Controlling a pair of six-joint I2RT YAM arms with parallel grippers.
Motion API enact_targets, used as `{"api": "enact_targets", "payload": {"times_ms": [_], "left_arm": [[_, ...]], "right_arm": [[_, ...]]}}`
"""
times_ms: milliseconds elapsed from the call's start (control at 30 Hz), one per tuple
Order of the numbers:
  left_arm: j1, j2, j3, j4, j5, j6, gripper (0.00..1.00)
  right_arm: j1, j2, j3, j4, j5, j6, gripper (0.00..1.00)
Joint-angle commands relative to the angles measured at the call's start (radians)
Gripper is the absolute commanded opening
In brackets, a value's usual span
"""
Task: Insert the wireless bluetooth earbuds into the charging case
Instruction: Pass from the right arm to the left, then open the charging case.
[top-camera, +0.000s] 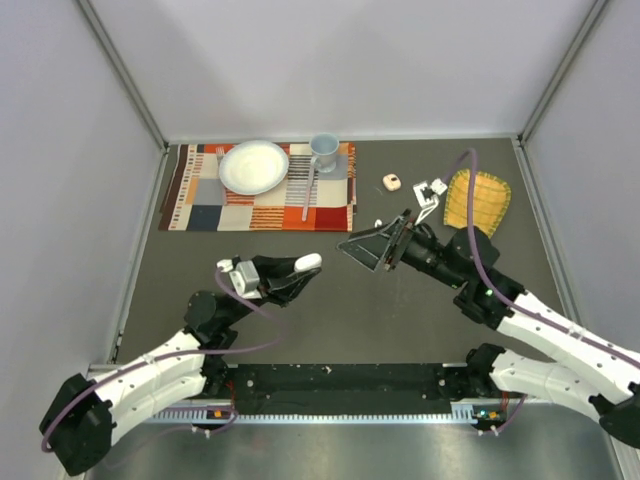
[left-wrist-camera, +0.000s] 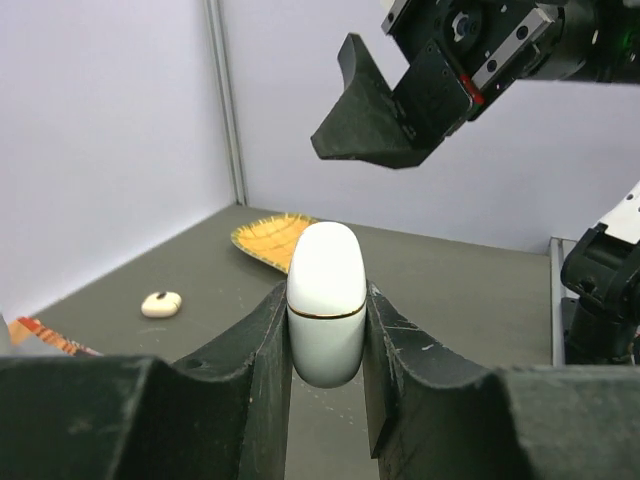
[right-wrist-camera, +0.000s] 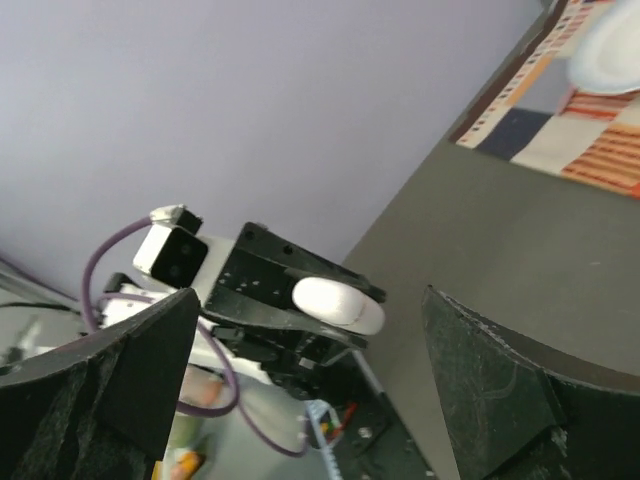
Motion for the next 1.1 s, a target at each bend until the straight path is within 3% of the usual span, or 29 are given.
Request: {"api": "enact_targets", "payload": {"times_ms": [0,133,333,1067], "left_arm": [[-0.002,-0.003,-0.041,0.222,-0.012,0.040,0.00],[-0.002,0.035,-0.047,0.276,-0.001,0.006,0.00],[-0.002,0.102,-0.056,0.375,0.022,-0.014,0.00],[-0.002,0.161,-0.070,0.411,0.072,-0.025,0.00]], "right_arm": [[0.012,-0.002,0.099,-0.375,0.056,-0.338,0.92],[0.011,0.033,0.139,-0.449,0.000,-0.423,0.91],[0.032,0.069,0.151,-0.429,-0.044,-0.448,0.90],[0.042,0.165,0.142,-0.231,-0.104,-0.340,0.89]]}}
